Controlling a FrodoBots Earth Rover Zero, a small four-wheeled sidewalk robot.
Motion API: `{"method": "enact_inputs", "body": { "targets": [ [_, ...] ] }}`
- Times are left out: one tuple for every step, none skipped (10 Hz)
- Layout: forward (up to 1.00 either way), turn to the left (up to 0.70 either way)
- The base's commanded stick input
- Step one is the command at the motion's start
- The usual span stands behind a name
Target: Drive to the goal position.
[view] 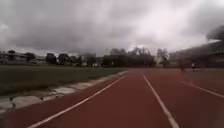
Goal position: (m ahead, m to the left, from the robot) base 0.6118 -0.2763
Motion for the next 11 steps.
{"method": "enact_inputs", "body": {
  "targets": [
    [0.7,0.0],
    [0.7,0.05],
    [0.7,0.1],
    [0.7,0.08],
    [0.7,0.07],
    [0.7,0.05],
    [0.7,0.04],
    [0.7,0.02],
    [0.7,0.01],
    [0.7,0.0],
    [0.7,0.0]
  ]
}}
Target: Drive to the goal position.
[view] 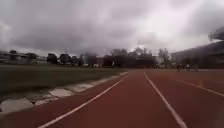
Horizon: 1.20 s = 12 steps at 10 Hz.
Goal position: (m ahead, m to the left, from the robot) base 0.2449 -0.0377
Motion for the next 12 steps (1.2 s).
{"method": "enact_inputs", "body": {
  "targets": [
    [0.7,0.01],
    [0.7,0.02],
    [0.7,0.09],
    [0.7,0.08],
    [0.7,0.08],
    [0.7,0.09],
    [0.7,0.1],
    [0.7,0.12],
    [0.7,0.06],
    [0.7,-0.03],
    [0.7,-0.12],
    [0.7,-0.21]
  ]
}}
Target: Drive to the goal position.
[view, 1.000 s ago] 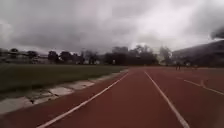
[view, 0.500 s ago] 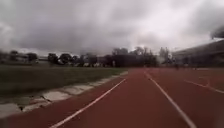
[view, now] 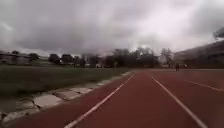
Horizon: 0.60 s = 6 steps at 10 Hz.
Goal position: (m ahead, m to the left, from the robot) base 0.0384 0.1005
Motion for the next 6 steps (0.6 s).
{"method": "enact_inputs", "body": {
  "targets": [
    [0.7,-0.29],
    [0.7,-0.32],
    [0.7,-0.35],
    [0.6,-0.4],
    [0.49,-0.45],
    [0.39,-0.51]
  ]
}}
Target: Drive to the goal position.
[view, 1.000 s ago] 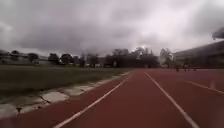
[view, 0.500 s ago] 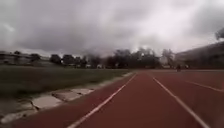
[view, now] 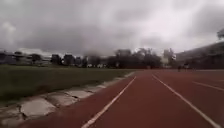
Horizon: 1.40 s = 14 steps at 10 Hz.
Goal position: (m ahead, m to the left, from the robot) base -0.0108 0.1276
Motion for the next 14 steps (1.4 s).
{"method": "enact_inputs", "body": {
  "targets": [
    [0.28,-0.56],
    [0.17,-0.62],
    [0.06,-0.67],
    [0.0,-0.55],
    [0.0,-0.23],
    [0.0,0.09],
    [-0.01,0.17],
    [-0.04,0.13],
    [-0.06,0.1],
    [-0.08,0.06],
    [-0.1,0.03],
    [-0.05,0.01],
    [0.0,0.0],
    [0.0,0.0]
  ]
}}
